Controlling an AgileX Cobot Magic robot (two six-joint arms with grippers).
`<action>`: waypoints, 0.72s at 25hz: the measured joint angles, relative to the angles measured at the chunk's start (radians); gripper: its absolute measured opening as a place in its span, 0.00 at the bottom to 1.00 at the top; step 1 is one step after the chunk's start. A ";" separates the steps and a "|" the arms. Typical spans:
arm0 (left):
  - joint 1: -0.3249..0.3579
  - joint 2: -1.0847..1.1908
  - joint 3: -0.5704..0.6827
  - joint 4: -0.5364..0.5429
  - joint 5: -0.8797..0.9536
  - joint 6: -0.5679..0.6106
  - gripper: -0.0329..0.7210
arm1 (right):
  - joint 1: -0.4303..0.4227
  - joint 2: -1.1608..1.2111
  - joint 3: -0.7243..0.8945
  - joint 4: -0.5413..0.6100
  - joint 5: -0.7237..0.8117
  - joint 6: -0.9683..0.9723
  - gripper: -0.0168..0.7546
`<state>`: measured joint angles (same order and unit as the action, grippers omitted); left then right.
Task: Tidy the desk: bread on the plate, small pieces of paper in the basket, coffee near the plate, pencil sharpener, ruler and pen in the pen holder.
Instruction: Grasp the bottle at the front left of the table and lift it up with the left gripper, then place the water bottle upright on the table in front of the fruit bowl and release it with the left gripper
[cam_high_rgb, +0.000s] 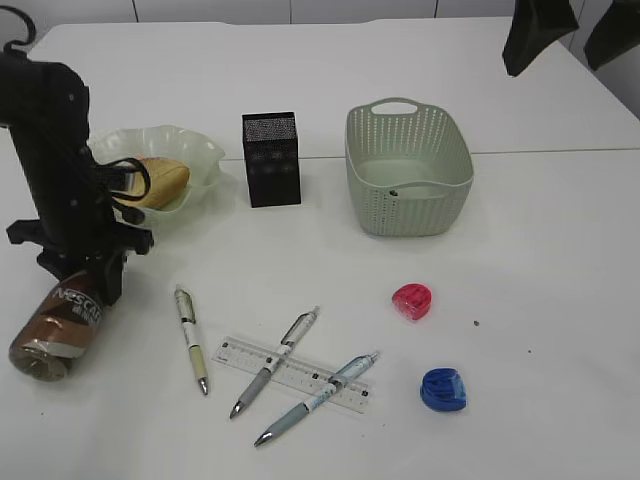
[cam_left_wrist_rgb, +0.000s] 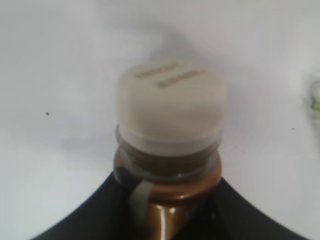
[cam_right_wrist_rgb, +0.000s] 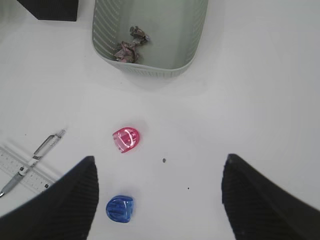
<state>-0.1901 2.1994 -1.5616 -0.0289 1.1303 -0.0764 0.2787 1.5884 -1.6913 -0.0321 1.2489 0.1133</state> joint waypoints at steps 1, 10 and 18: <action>0.000 -0.020 0.000 0.000 0.000 0.000 0.38 | 0.000 0.000 0.000 0.000 0.000 0.000 0.75; 0.000 -0.305 0.198 -0.002 -0.175 0.002 0.38 | 0.000 0.000 0.000 -0.008 0.001 0.000 0.75; 0.000 -0.709 0.624 -0.002 -0.791 0.002 0.38 | 0.000 0.000 0.000 -0.039 0.001 0.000 0.75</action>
<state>-0.1901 1.4905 -0.9373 -0.0308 0.3394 -0.0743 0.2787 1.5884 -1.6913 -0.0708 1.2496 0.1133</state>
